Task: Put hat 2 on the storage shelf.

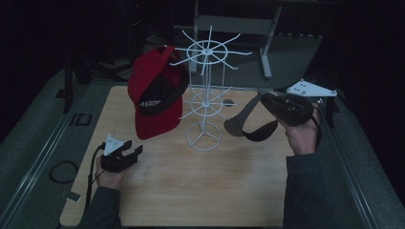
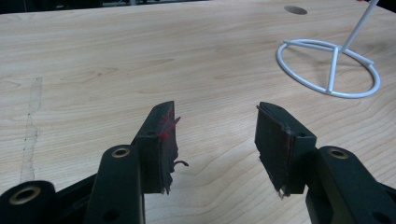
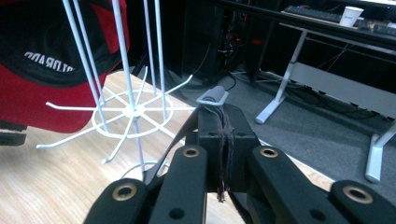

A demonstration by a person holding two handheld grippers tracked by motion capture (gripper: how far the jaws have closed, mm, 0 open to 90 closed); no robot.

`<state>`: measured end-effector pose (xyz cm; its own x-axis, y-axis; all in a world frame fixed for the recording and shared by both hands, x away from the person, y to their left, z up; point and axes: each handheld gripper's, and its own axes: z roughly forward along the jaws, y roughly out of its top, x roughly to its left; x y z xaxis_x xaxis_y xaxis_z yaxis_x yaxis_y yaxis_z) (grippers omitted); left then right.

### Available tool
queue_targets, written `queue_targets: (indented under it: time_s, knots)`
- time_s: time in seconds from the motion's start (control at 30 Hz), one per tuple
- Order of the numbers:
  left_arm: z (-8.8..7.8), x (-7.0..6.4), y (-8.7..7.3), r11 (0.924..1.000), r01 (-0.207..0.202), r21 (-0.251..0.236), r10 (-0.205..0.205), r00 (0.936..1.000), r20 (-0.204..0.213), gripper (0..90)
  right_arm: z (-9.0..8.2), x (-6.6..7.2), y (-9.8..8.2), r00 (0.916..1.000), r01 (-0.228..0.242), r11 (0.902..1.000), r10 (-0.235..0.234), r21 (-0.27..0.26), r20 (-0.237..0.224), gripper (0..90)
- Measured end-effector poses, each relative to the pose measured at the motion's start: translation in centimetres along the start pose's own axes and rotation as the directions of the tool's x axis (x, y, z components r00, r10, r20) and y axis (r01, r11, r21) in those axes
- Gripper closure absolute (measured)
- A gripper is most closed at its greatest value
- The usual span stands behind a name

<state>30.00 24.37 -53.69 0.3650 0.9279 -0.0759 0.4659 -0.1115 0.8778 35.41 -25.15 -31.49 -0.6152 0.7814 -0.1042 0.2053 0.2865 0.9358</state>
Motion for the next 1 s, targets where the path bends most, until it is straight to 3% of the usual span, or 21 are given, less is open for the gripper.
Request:
queue_targets:
  time_s: [0.27,0.5,0.87,1.0]
  knots:
    - [0.0,0.0,0.0,1.0000,0.001,0.001,-0.001,1.0000,0.000,48.9,-0.5,-1.0,1.0,0.9999,-0.011,0.9998,0.011,-0.016,0.001,87.8]
    - [0.0,0.0,0.0,1.0000,0.001,0.000,-0.001,1.0000,-0.001,48.9,-1.0,-1.5,1.8,0.9987,-0.043,0.9982,0.042,-0.041,-0.030,87.8]
    - [0.0,0.0,0.0,1.0000,0.001,0.000,-0.001,1.0000,-0.001,49.0,-1.5,-2.2,3.0,0.9875,-0.129,0.9868,0.118,-0.099,-0.104,87.8]
    - [0.0,0.0,0.0,1.0000,0.002,-0.001,-0.002,1.0000,0.000,48.9,-1.7,-2.2,3.6,0.9878,-0.125,0.9861,0.113,-0.110,-0.107,87.8]
